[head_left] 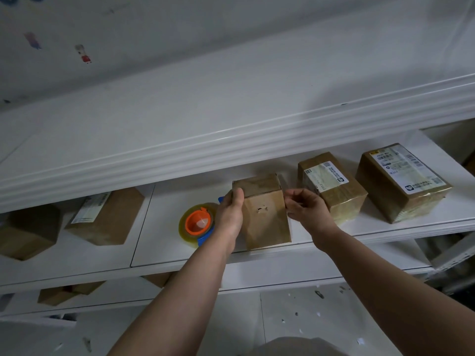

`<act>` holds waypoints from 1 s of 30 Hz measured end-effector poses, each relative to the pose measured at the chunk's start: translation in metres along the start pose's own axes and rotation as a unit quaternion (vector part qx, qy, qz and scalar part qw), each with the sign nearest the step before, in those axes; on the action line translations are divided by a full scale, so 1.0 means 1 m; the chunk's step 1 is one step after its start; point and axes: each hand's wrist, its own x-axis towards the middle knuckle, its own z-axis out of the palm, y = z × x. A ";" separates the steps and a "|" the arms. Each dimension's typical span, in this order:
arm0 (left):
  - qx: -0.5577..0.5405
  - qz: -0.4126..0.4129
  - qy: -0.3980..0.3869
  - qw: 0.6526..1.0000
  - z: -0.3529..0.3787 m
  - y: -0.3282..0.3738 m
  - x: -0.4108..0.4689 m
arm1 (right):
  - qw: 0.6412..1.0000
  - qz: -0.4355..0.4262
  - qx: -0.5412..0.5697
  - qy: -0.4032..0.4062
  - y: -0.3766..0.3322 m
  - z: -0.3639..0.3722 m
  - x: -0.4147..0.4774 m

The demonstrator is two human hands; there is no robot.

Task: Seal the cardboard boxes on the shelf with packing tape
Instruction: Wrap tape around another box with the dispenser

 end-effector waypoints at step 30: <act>0.005 0.119 0.141 0.983 -0.019 -0.006 0.012 | 0.996 0.035 -0.080 0.010 -0.001 0.012 0.002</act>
